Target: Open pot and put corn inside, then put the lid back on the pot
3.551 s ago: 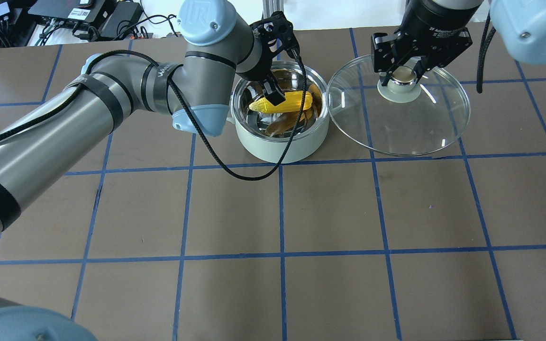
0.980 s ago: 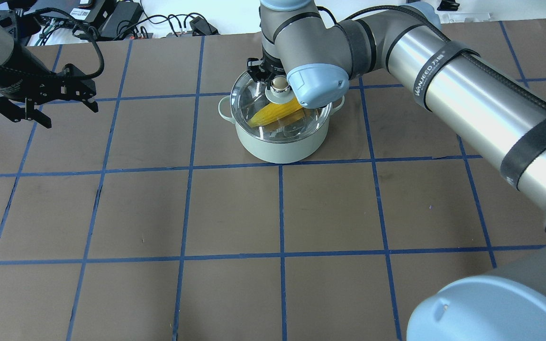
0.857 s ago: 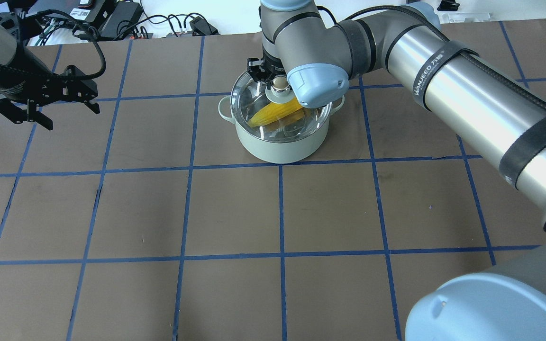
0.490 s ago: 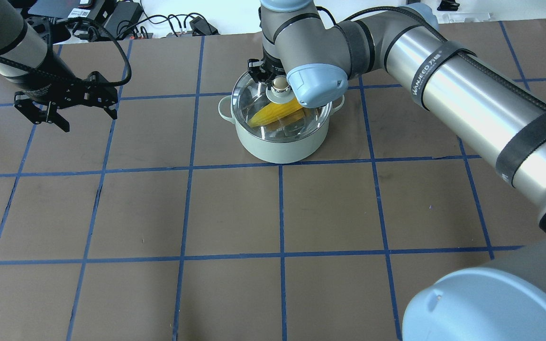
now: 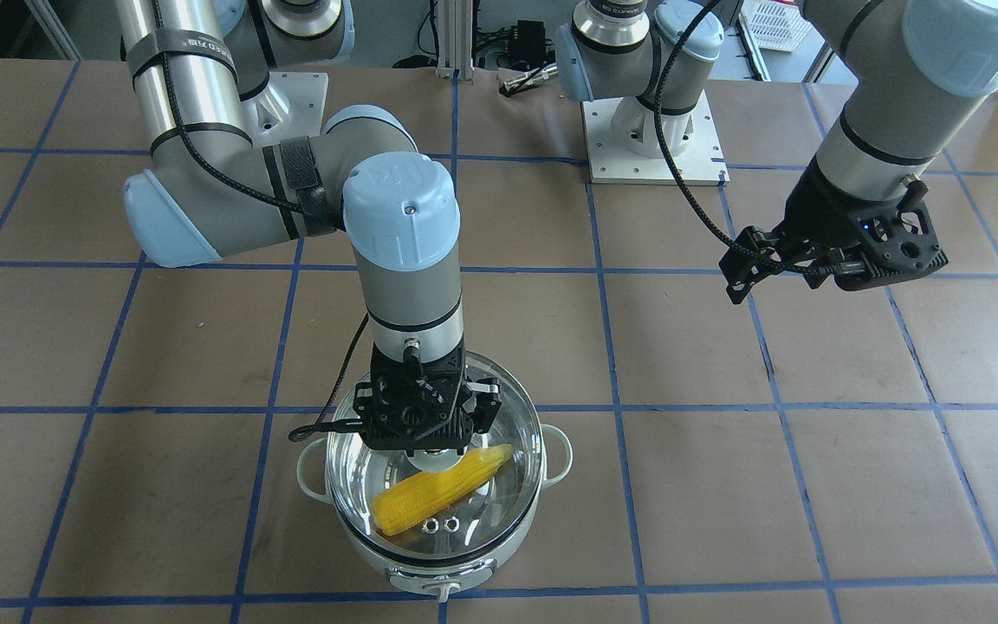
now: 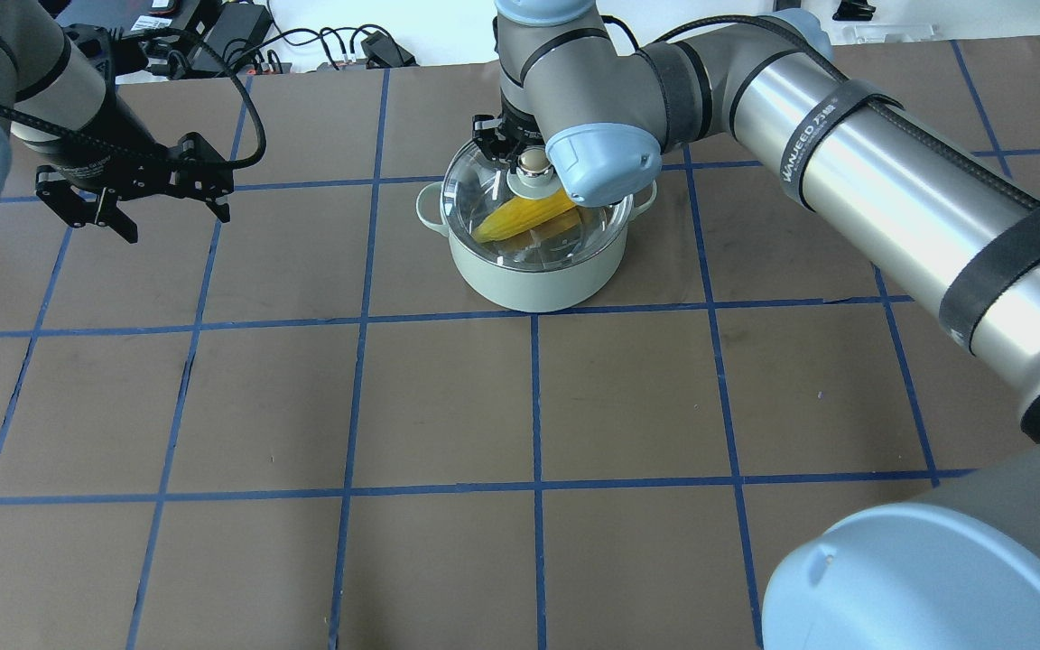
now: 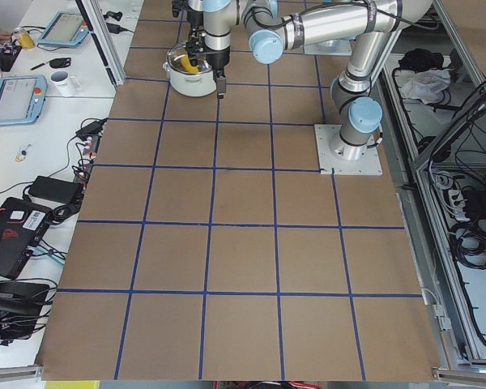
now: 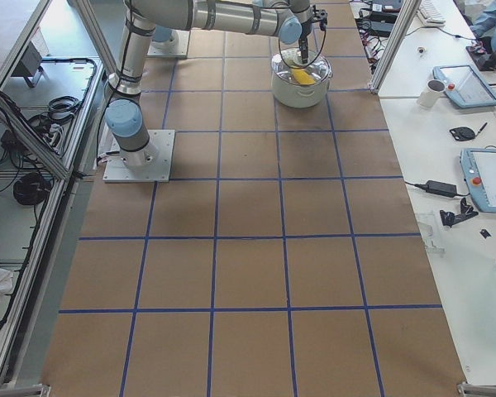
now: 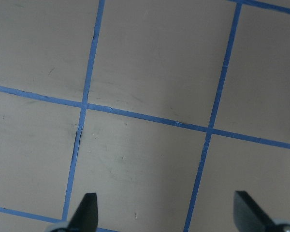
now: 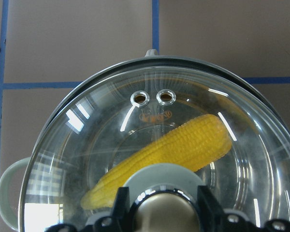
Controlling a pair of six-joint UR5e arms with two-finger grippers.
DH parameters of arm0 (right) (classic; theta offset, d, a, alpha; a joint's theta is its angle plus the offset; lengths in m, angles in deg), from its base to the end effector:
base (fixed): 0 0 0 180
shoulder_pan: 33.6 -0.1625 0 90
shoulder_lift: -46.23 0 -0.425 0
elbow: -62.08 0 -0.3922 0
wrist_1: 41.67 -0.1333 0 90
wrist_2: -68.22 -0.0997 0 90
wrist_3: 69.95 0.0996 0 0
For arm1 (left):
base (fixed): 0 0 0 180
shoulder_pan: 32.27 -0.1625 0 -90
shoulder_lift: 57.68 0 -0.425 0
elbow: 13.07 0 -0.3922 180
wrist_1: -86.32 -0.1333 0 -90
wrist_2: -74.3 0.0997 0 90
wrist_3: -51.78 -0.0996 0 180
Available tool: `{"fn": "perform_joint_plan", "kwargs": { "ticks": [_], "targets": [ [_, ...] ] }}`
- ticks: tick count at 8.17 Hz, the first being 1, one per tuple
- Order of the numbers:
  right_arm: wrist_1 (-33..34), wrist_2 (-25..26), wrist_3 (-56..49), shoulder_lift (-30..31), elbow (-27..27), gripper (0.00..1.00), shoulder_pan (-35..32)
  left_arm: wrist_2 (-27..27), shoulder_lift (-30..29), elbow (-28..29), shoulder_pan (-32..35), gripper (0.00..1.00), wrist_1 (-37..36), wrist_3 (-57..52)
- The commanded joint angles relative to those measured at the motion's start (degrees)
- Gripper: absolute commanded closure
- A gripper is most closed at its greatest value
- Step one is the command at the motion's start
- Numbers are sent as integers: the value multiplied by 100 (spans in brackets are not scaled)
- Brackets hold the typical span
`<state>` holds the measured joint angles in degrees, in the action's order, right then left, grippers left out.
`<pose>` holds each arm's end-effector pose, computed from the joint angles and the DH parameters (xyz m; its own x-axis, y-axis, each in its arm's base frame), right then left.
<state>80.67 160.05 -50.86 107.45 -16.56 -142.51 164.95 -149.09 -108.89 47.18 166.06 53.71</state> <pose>0.3502 -0.6208 0.3471 -0.9985 0.0002 -0.0550 0.0142 0.9673 -0.2534 -0.0376 -0.5200 0.4438 -0.9762 -0.2166 -0.0095 -0.2158 0.9750 -0.0532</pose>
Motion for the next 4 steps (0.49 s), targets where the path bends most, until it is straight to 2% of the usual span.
{"fn": "perform_joint_plan", "kwargs": {
  "ticks": [1, 4],
  "targets": [
    [96, 2, -37, -4, 50, 81, 10, 40, 193, 12, 131, 0, 85, -17],
    [281, 2, -63, 31, 33, 81, 19, -3, 352, 29, 501, 0, 164, -26]
  ]
}}
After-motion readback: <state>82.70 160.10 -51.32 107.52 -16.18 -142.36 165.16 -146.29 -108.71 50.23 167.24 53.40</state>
